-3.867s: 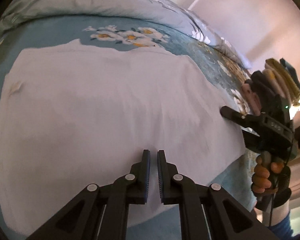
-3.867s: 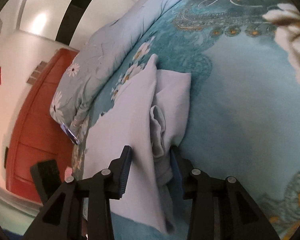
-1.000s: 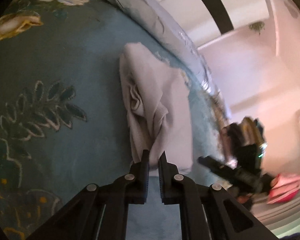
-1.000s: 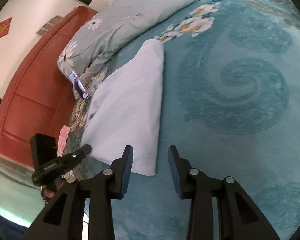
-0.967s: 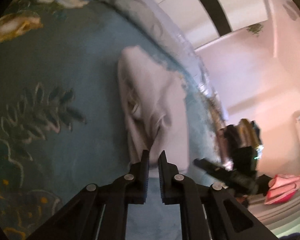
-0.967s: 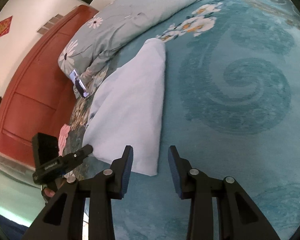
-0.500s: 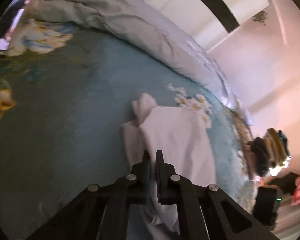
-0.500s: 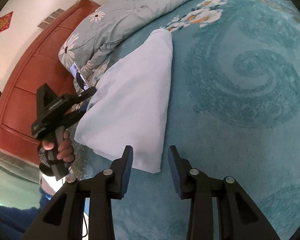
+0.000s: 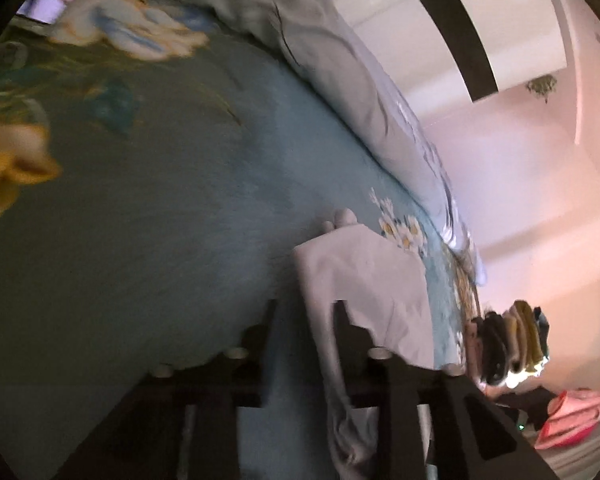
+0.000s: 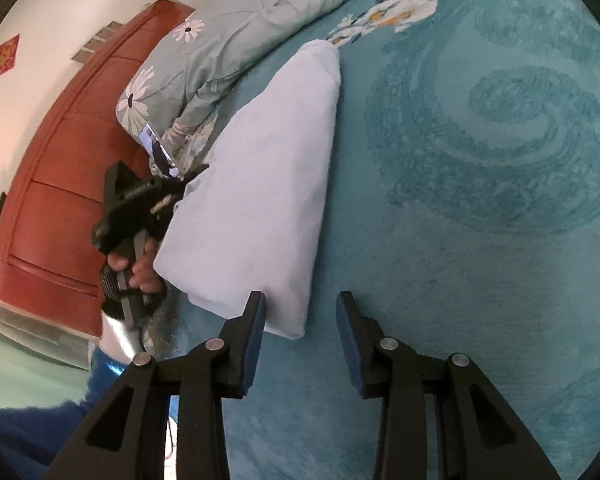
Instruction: Fold clothes
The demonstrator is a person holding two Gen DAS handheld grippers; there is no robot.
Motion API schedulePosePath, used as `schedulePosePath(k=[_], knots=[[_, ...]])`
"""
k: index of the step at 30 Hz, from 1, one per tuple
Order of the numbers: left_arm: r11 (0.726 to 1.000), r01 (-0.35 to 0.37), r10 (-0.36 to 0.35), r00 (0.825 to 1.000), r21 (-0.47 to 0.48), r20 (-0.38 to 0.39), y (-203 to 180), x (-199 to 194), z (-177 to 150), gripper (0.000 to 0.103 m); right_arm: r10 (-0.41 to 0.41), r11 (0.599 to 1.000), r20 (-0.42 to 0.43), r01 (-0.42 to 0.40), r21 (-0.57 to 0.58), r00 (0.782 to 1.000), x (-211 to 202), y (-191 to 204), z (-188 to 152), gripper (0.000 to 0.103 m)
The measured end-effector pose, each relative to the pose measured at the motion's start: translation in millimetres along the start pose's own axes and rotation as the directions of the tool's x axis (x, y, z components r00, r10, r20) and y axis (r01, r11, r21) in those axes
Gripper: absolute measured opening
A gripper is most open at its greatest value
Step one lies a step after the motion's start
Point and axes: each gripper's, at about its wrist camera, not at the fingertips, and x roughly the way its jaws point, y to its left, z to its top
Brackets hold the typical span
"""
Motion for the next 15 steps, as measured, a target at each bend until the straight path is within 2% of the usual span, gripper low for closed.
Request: schedulePosePath(k=[2,6,7,8,9,13,15], knots=[[1.0,0.004,-0.004,1.0,0.007,0.026,-2,-14,-7,0.042,0.025,1.0,-0.014,-0.025,0.008,1.0,6,1,1,0.039],[1.0,0.006,-0.006,0.999,0.005,0.048,-8,-32,-19,0.046,0.068,0.997,0.0,-0.068,0.034,0.998,13,3,2,0.038],[1.0,0.012,-0.012,0.999,0.008,0.051,-11,-35,-21,0.046,0.075,0.996,0.008,-0.075,0.044,0.997,14,4,2,0.032],[1.0,0.018,-0.018,0.998,0.011,0.054,-13,-37,-24,0.047,0.078,0.996,0.011,-0.078,0.049,0.997,14,5,2,0.015],[1.0,0.024,-0.024,0.998,0.013,0.058,-16,-40,-26,0.047,0.081,0.995,0.01,-0.082,0.052,0.997,14,6,3,0.011],[0.999,0.047,-0.049,0.996,0.024,0.07,-27,-51,-35,0.047,0.134,0.99,-0.034,-0.133,0.04,0.99,-6,4,21,0.008],[0.997,0.058,-0.061,0.996,0.051,0.064,-38,-52,-40,0.048,0.092,0.995,-0.028,-0.093,-0.025,0.995,-33,6,42,0.008]])
